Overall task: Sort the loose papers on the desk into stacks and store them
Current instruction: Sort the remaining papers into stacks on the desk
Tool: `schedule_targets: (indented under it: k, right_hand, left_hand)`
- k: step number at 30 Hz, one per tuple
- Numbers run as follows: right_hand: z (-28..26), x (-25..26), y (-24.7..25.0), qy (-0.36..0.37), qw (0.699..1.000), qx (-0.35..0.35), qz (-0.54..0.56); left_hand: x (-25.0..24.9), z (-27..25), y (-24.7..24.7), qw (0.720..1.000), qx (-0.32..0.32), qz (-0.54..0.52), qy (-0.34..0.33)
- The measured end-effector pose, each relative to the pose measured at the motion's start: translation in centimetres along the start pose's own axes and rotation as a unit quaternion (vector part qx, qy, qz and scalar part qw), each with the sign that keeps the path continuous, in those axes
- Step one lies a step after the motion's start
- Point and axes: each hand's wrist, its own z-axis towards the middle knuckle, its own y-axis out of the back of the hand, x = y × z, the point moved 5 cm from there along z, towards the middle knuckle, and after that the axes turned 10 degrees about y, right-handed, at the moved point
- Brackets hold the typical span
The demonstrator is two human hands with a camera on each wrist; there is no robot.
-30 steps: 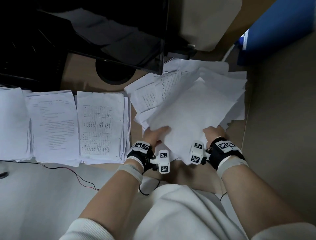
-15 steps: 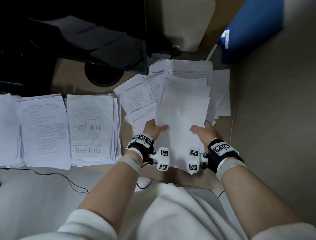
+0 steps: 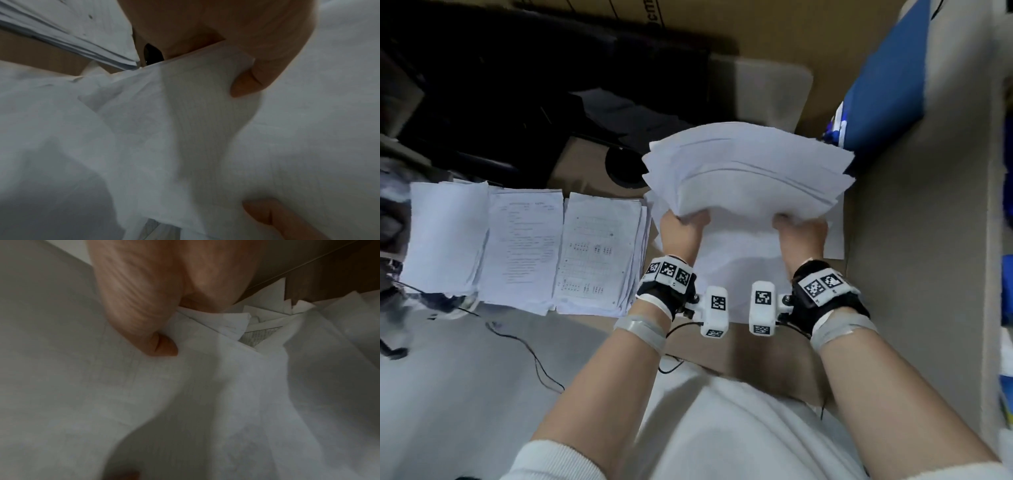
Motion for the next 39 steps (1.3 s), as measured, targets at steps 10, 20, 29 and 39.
schedule_targets:
  k: [10,20,29,39]
  right_hand:
    - [-2.1,-4.9,-0.3,-0.116,0.98,0.108,-0.122]
    - [-1.9,-2.5,-3.1,-0.092,0.992,0.044,-0.072]
    - [-4.2,-3.1,-7.7,-0.103,0.981,0.121,-0.108]
    - [-9.5,0.4,-16.5,-0.016,0.965,0.238,-0.108]
  left_hand:
    - [1.1,0.6,1.6,0.995,0.037,0.088,0.024]
    - [1.8,5.5,2.2,0.985,0.122,0.104,0.059]
    - [1.9,6.5,7.1,0.993,0.097,0.05,0.044]
    - [1.7,2.0,16.4,0.989,0.061,0.111,-0.074]
